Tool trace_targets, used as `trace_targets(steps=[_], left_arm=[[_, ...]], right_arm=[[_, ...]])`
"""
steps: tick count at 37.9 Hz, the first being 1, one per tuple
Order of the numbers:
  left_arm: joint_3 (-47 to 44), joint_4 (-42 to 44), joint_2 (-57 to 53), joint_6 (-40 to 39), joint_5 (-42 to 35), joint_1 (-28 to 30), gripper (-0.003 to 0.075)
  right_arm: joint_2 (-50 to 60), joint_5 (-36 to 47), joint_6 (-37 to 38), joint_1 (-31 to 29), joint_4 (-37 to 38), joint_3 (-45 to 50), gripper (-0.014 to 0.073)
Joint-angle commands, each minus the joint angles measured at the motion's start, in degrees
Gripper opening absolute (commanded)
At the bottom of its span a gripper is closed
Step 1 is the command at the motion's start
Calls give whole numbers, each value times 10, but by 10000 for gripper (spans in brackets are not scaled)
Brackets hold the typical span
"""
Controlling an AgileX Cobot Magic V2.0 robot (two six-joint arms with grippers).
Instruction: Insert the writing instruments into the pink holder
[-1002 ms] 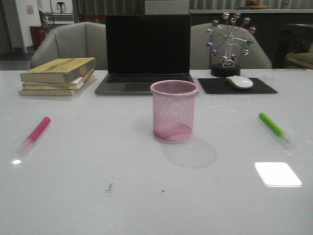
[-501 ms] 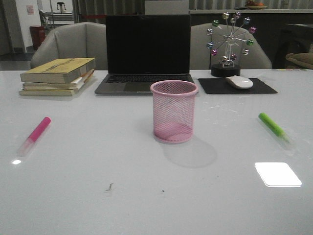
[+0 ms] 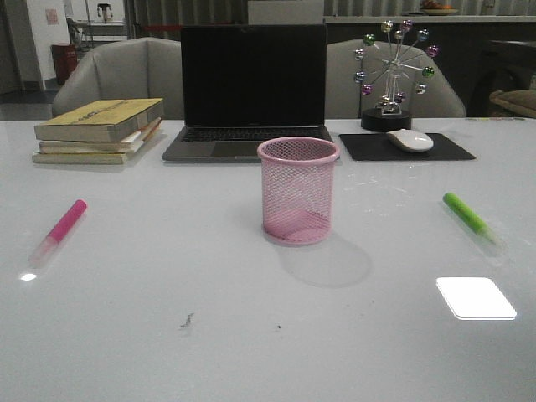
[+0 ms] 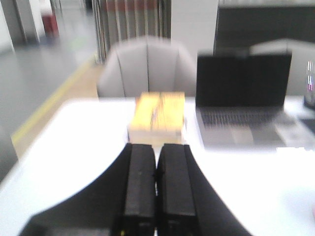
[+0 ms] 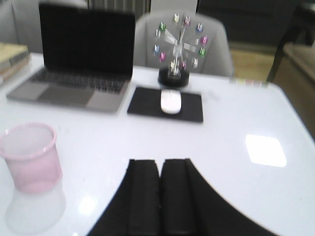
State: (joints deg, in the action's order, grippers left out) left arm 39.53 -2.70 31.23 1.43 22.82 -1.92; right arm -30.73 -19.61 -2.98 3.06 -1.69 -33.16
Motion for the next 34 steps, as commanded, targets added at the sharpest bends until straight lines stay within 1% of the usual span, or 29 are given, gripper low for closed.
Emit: trace_targets(steps=[1, 3, 7, 10, 13, 16, 18, 20, 27, 31, 34], left_arm=[[20, -22, 28, 1, 21, 1, 99], [20, -22, 35, 1, 37, 1, 100], [20, -22, 41, 1, 37, 1, 115], [20, -22, 41, 1, 36, 1, 155], [20, -22, 41, 1, 36, 1, 250], [20, -22, 41, 1, 36, 1, 403], [20, -22, 41, 1, 34, 1, 442], [20, -22, 41, 1, 35, 1, 437], [20, -22, 41, 1, 38, 1, 435], [20, -22, 41, 1, 45, 1, 435], [20, -28, 41, 1, 56, 1, 435]], right_arm=[[-26, 16, -4, 1, -2, -21, 31], [-35, 2, -4, 1, -2, -21, 31], [-43, -24, -4, 1, -2, -21, 37], [-45, -39, -4, 1, -2, -21, 84], [-45, -50, -4, 1, -2, -21, 197], [-45, -58, -4, 1, -2, -21, 366], [-45, -58, -4, 1, -2, -21, 430], [-45, -58, -4, 1, -2, -21, 443], [-53, -111, -3, 1, -22, -20, 440], [-94, -122, 13, 1, -25, -26, 440], [-145, -122, 30, 1, -25, -49, 440]])
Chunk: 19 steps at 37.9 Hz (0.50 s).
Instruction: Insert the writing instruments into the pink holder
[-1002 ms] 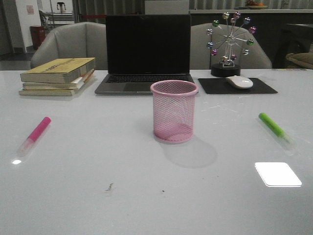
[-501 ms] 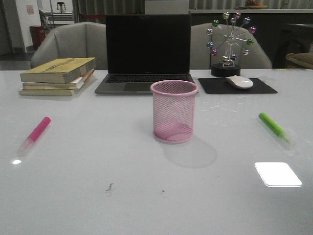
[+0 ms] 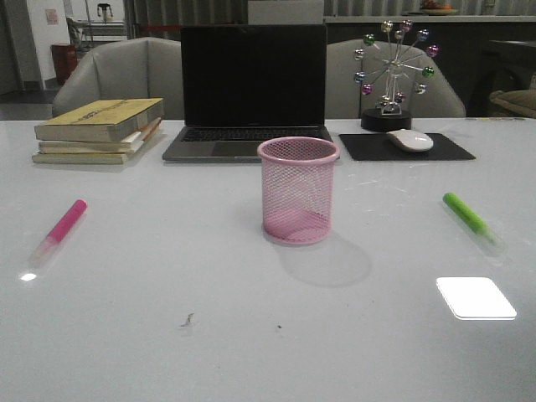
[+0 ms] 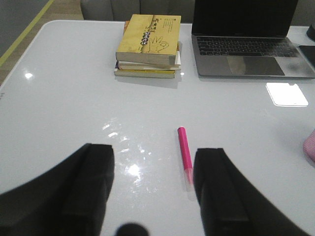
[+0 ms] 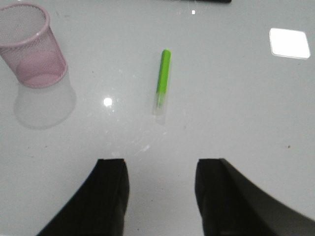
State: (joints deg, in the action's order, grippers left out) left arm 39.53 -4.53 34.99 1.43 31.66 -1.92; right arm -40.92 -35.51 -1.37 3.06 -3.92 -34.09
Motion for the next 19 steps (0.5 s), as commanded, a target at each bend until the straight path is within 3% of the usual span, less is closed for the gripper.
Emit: trace_targets(steps=[1, 9, 19], left_arm=[[20, -12, 3, 1, -28, 1, 435], [20, -14, 3, 1, -3, 1, 435], [20, -15, 3, 1, 4, 1, 435]], right_arm=[[-63, 36, 23, 1, -3, -52, 440], [-219, 19, 26, 1, -3, -173, 440], [-430, -58, 25, 1, -3, -351, 440]])
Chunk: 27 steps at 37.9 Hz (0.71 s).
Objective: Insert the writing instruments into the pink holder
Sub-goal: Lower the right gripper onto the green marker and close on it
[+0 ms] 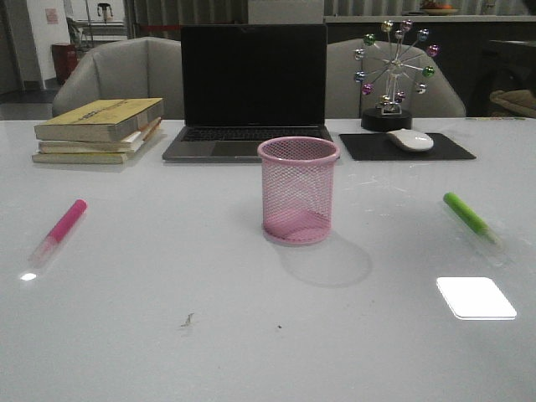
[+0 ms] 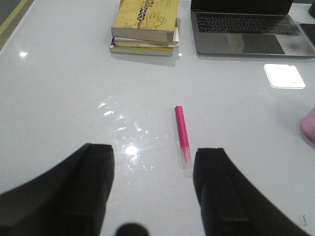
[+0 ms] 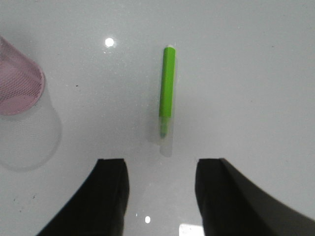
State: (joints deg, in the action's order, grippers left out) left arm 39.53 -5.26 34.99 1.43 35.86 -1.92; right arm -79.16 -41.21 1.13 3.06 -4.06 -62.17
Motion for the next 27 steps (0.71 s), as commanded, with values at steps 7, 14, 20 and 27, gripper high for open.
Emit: trace_targets(steps=[7, 14, 20, 27], left_arm=[[20, -7, 3, 1, -38, 1, 435], [20, -7, 3, 1, -38, 1, 435], [20, -7, 3, 1, -38, 1, 435], [20, -7, 3, 1, -38, 1, 435]], right_arm=[[-186, -50, 0, 1, -1, -188, 440], [-290, -105, 0, 1, 0, -295, 440], [-346, -110, 0, 1, 18, -358, 440], [-379, -120, 0, 1, 48, -383, 440]])
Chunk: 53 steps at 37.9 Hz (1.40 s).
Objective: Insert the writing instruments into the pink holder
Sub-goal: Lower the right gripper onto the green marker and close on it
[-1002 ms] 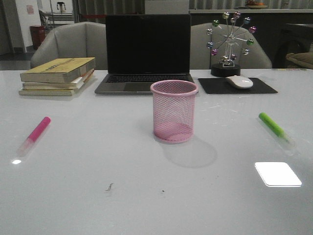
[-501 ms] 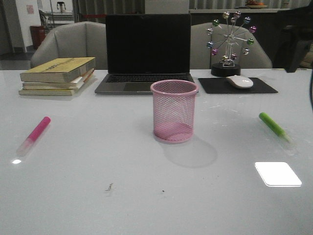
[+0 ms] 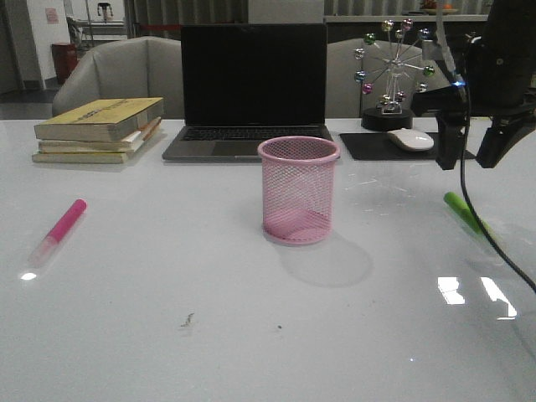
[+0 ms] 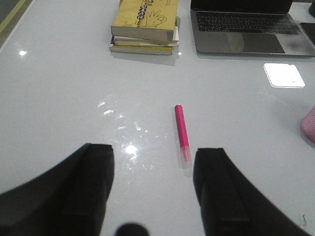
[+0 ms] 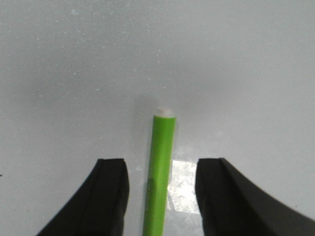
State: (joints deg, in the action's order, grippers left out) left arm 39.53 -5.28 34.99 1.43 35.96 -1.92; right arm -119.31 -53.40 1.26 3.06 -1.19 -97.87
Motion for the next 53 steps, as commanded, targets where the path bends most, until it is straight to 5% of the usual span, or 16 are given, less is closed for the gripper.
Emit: trace_targets(steps=[1, 46, 53], left_arm=[[20, -7, 3, 1, -39, 1, 435], [20, -7, 3, 1, -49, 1, 435], [20, -7, 3, 1, -49, 1, 435]], right_arm=[[20, 2, -2, 0, 21, -26, 440], [-53, -6, -2, -1, 2, -26, 374], [-54, -7, -2, -1, 2, -26, 236]])
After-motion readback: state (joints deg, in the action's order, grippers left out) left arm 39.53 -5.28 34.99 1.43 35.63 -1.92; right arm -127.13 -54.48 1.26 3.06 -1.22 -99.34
